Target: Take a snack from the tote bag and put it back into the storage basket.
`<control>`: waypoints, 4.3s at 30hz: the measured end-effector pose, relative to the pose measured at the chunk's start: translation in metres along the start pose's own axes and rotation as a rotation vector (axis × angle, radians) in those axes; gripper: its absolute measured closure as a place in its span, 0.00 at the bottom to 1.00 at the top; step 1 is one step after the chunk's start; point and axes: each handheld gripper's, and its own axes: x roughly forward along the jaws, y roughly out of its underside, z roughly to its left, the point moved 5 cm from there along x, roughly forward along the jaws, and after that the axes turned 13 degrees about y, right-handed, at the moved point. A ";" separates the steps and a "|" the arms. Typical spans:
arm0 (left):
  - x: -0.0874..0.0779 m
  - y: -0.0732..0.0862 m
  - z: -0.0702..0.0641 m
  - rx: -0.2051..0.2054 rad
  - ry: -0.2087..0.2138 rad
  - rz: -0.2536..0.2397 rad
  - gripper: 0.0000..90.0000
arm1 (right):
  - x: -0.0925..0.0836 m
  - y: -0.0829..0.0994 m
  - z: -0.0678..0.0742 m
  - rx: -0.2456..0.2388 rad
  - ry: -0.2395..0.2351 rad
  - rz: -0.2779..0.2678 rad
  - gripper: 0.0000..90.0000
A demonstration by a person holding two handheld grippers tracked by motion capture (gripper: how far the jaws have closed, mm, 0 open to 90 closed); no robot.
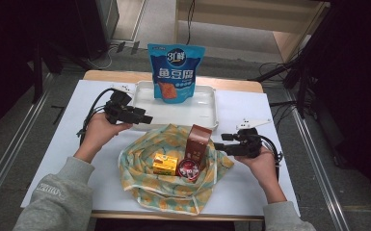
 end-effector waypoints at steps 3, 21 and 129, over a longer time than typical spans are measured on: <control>-0.003 0.007 -0.002 -0.006 0.003 -0.015 0.49 | -0.001 0.000 0.000 -0.001 0.000 0.002 0.48; -0.009 0.032 -0.018 0.000 0.031 -0.018 0.46 | -0.009 -0.006 0.009 -0.042 -0.029 0.000 0.46; -0.023 0.051 -0.035 -0.006 0.092 -0.032 0.44 | -0.027 -0.090 0.079 -0.188 -0.047 0.011 0.49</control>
